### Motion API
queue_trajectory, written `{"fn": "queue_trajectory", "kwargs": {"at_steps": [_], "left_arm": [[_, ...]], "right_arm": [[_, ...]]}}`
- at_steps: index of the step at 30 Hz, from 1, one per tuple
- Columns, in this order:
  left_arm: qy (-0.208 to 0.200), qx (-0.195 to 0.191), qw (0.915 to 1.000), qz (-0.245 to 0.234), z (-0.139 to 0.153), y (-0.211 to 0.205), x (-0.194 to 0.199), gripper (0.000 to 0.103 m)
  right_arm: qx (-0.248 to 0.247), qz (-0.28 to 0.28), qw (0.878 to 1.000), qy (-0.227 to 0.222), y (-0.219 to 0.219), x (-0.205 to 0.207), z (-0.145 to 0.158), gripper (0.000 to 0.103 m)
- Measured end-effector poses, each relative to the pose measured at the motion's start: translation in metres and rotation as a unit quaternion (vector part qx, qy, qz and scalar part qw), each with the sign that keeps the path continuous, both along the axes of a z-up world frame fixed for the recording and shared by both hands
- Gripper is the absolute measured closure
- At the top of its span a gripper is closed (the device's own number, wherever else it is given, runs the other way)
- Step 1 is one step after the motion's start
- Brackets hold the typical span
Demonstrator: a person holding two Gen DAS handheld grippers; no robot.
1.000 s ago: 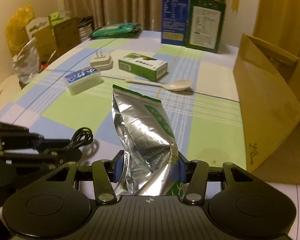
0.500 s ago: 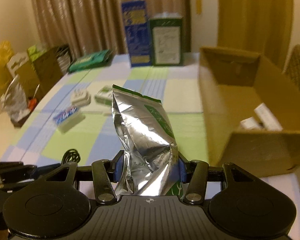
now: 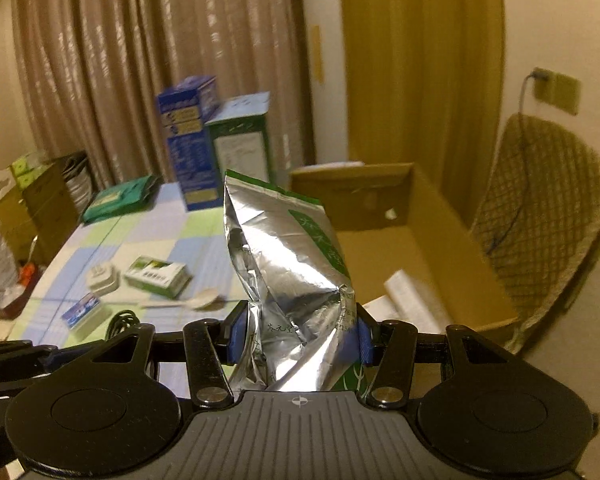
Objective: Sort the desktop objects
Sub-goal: 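Carry cable with left tool while right tool carries foil pouch to cardboard box, then open left tool over the cardboard box while right tool releases foil pouch inside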
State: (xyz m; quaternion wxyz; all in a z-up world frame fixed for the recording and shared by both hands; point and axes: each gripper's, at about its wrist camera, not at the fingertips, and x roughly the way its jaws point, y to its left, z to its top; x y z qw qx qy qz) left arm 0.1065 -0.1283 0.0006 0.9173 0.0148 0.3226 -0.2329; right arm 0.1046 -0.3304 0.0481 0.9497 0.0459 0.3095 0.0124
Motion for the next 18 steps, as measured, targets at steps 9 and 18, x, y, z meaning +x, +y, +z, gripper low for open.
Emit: {"fn": "queue_trajectory", "kwargs": {"at_steps": [9, 18], "left_arm": [[-0.013, -0.008, 0.9991, -0.038, 0.022, -0.052, 0.01, 0.091], [-0.011, -0.018, 0.9979, -0.061, 0.028, -0.092, 0.029, 0.091]], "right_arm": [[-0.013, -0.027, 1.0, -0.004, -0.047, 0.006, 0.006, 0.054], [-0.009, -0.046, 0.999, 0.004, -0.082, 0.021, 0.003, 0.054]]}}
